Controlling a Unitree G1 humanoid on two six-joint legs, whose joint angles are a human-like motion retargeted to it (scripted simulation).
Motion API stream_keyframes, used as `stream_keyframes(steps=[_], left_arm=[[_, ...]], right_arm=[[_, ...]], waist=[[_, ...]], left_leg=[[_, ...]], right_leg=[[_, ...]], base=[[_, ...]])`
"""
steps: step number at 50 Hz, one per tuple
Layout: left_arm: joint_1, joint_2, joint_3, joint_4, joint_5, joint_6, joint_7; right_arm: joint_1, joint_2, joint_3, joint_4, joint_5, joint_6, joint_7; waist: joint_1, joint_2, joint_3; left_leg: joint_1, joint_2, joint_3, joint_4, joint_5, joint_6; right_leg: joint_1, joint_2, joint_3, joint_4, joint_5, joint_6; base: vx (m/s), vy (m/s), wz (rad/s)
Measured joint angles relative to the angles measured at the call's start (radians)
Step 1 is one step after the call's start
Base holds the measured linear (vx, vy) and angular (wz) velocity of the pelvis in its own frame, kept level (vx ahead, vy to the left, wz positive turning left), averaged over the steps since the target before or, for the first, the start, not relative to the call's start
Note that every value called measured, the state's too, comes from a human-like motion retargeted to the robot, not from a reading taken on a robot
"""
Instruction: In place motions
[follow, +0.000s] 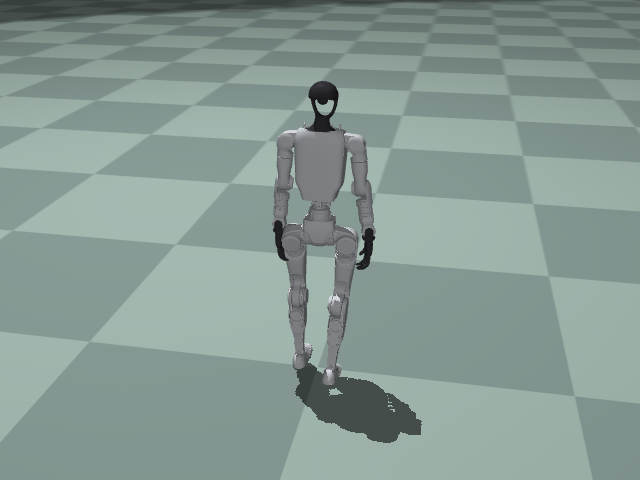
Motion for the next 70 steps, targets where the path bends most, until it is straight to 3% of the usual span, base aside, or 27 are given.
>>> stream_keyframes(steps=[5, 16, 21, 23, 25, 29, 37, 44, 47, 50, 53, 55, 62, 70], left_arm=[[-0.003, -0.015, -0.053, -0.027, 0.031, -0.009, -0.009], [0.004, -0.021, -0.068, -0.008, 0.028, -0.020, 0.005], [0.011, -0.008, -0.050, 0.030, 0.002, -0.016, 0.032], [0.020, -0.004, -0.035, 0.047, -0.009, -0.014, 0.044], [0.027, 0.003, -0.009, 0.070, -0.020, -0.014, 0.055], [0.052, 0.003, 0.036, 0.094, -0.034, -0.012, 0.073], [0.114, -0.022, 0.101, 0.085, -0.041, -0.018, 0.084], [0.109, -0.024, 0.135, 0.108, -0.052, -0.010, 0.081], [0.091, -0.013, 0.121, 0.097, -0.043, -0.010, 0.072], [0.061, 0.002, 0.091, 0.082, -0.028, -0.003, 0.052], [0.020, 0.015, 0.063, 0.068, -0.012, -0.002, 0.039], [0.005, 0.022, 0.043, 0.054, -0.011, -0.005, 0.031], [-0.028, 0.055, -0.005, 0.014, 0.005, -0.010, -0.014], [-0.014, 0.071, -0.004, 0.076, 0.021, -0.001, -0.007]], right_arm=[[0.024, -0.016, -0.022, 0.027, -0.003, 0.006, -0.001], [0.052, -0.031, -0.068, 0.041, 0.044, 0.002, 0.008], [0.058, -0.025, -0.081, -0.001, 0.058, 0.002, 0.012], [0.061, -0.021, -0.080, -0.021, 0.055, -0.003, 0.009], [0.058, -0.016, -0.073, -0.039, 0.055, -0.007, 0.010], [0.050, -0.002, -0.069, -0.062, 0.071, -0.012, 0.013], [0.041, 0.018, -0.048, -0.086, 0.085, -0.032, 0.029], [0.041, 0.019, -0.007, -0.058, 0.067, -0.033, 0.019], [0.045, 0.019, -0.007, -0.033, 0.065, -0.029, 0.010], [0.059, 0.017, -0.015, -0.006, 0.070, -0.027, 0.004], [0.072, 0.016, -0.026, 0.033, 0.074, -0.024, 0.007], [0.076, 0.017, -0.029, 0.054, 0.068, -0.019, 0.005], [0.075, 0.022, -0.011, 0.040, 0.028, -0.007, 0.005], [0.063, 0.028, -0.019, -0.020, 0.051, -0.011, 0.006]], waist=[[0.023, -0.011, -0.010], [0.054, -0.018, -0.063], [0.058, -0.042, -0.097], [0.052, -0.048, -0.117], [0.044, -0.045, -0.133], [0.061, -0.040, -0.143], [0.188, -0.051, -0.132], [0.191, -0.039, -0.142], [0.185, -0.016, -0.132], [0.151, 0.031, -0.116], [0.128, 0.035, -0.094], [0.117, 0.026, -0.088], [0.073, -0.003, -0.060], [0.039, -0.070, -0.025]], left_leg=[[0.016, 0.055, 0.352, 0.007, -0.036, 0.059], [0.072, 0.040, 0.584, 0.023, -0.112, 0.164], [0.129, 0.054, 0.783, 0.036, -0.185, 0.218], [0.167, 0.068, 0.898, 0.031, -0.218, 0.224], [0.200, 0.086, 0.998, 0.013, -0.223, 0.190], [0.163, 0.069, 0.850, -0.021, -0.123, 0.189], [0.197, 0.008, 0.762, -0.094, -0.116, 0.195], [0.173, 0.002, 0.662, -0.085, -0.133, 0.212], [0.167, 0.021, 0.589, -0.073, -0.137, 0.225], [0.162, 0.061, 0.490, -0.053, -0.133, 0.238], [0.169, 0.058, 0.429, -0.053, -0.111, 0.253], [0.165, 0.048, 0.397, -0.053, -0.097, 0.260], [0.128, 0.027, 0.264, -0.015, -0.072, 0.268], [0.141, -0.070, 0.090, 0.030, -0.069, 0.282]], right_leg=[[0.015, -0.065, -0.163, -0.018, -0.013, 0.008], [0.053, -0.198, -0.565, -0.043, -0.053, 0.065], [0.087, -0.241, -0.757, -0.067, -0.059, 0.096], [0.100, -0.246, -0.828, -0.077, -0.059, 0.108], [0.110, -0.235, -0.866, -0.084, -0.060, 0.119], [0.137, -0.218, -0.912, -0.090, -0.056, 0.136], [0.186, -0.214, -0.931, -0.088, -0.036, 0.156], [0.215, -0.210, -1.002, -0.039, -0.044, 0.177], [0.239, -0.211, -1.032, 0.032, -0.026, 0.147], [0.232, -0.245, -0.948, 0.194, -0.013, 0.077], [0.122, -0.283, -0.656, 0.376, -0.062, 0.119], [0.061, -0.254, -0.497, 0.413, -0.092, 0.148], [-0.040, -0.154, -0.220, 0.319, -0.146, 0.129], [-0.091, -0.064, 0.322, 0.059, -0.180, 0.161]], base=[[0.13, -0.03, 1.87], [0.24, 0.10, 1.98], [0.28, 0.12, 2.01], [0.31, 0.08, 1.84], [0.35, 0.09, 1.53], [0.36, 0.09, 1.00], [0.35, 0.12, 0.16], [0.33, 0.10, 0.64], [0.33, 0.04, 1.13], [0.36, 0.06, 1.75], [0.29, -0.01, 2.03], [0.22, -0.08, 1.73], [0.18, -0.14, 1.59], [0.14, -0.15, 1.45]])
